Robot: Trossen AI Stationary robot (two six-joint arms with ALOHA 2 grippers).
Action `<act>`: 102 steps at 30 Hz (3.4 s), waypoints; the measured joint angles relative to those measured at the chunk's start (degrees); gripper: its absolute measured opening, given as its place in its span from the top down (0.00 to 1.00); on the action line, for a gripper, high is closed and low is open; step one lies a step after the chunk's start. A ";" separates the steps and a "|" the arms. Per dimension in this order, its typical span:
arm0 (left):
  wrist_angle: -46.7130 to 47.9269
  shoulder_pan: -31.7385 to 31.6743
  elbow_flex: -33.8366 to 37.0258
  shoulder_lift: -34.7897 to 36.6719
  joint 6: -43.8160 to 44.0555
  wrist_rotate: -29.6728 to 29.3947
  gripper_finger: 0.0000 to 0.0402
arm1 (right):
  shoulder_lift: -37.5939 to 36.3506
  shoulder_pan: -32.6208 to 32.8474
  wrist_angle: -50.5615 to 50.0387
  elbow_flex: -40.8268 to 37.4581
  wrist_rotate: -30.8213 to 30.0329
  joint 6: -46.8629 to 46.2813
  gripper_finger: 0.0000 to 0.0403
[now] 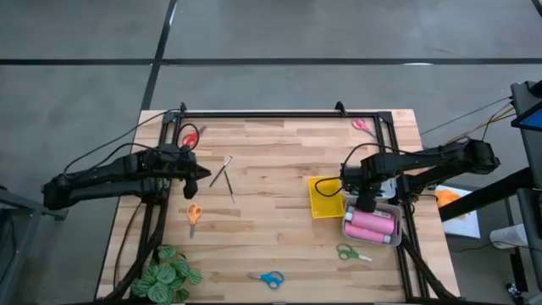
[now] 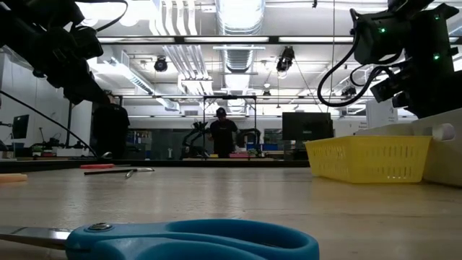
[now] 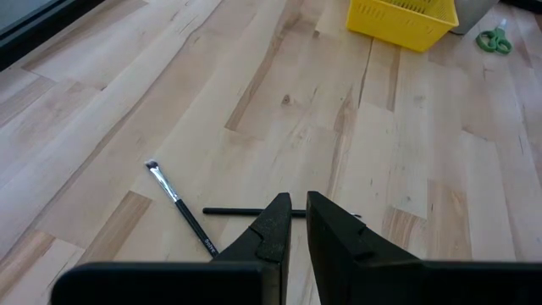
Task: Pick & Place Paint Supplies
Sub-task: Put the black paint brush into the white bin
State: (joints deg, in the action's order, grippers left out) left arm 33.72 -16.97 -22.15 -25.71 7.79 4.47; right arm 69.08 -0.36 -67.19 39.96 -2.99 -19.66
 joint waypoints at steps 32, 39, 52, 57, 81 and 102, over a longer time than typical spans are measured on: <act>-0.01 0.01 0.00 -0.01 0.00 0.00 0.90 | -10.89 -3.87 40.75 14.43 -5.06 17.73 0.72; -0.01 0.00 0.00 -0.02 0.00 0.00 0.90 | -5.64 -8.05 50.36 13.00 4.69 24.83 0.72; -0.01 0.00 0.00 -0.01 0.00 -0.01 0.90 | -0.75 -15.10 70.81 7.80 19.54 25.34 0.72; -0.01 0.00 0.00 0.00 0.00 0.00 0.90 | -0.74 -15.08 70.98 7.77 19.55 25.26 0.72; -0.01 0.01 0.00 -0.01 0.00 0.00 0.90 | -0.76 -15.04 70.63 7.77 19.52 25.23 0.72; -1.57 0.00 0.00 -0.02 -3.80 -0.70 0.90 | -0.81 -15.04 70.61 7.79 19.50 25.22 0.72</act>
State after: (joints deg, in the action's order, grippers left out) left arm 32.16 -16.97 -22.15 -25.74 3.99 3.77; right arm 68.27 -15.40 3.42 47.75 16.51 5.57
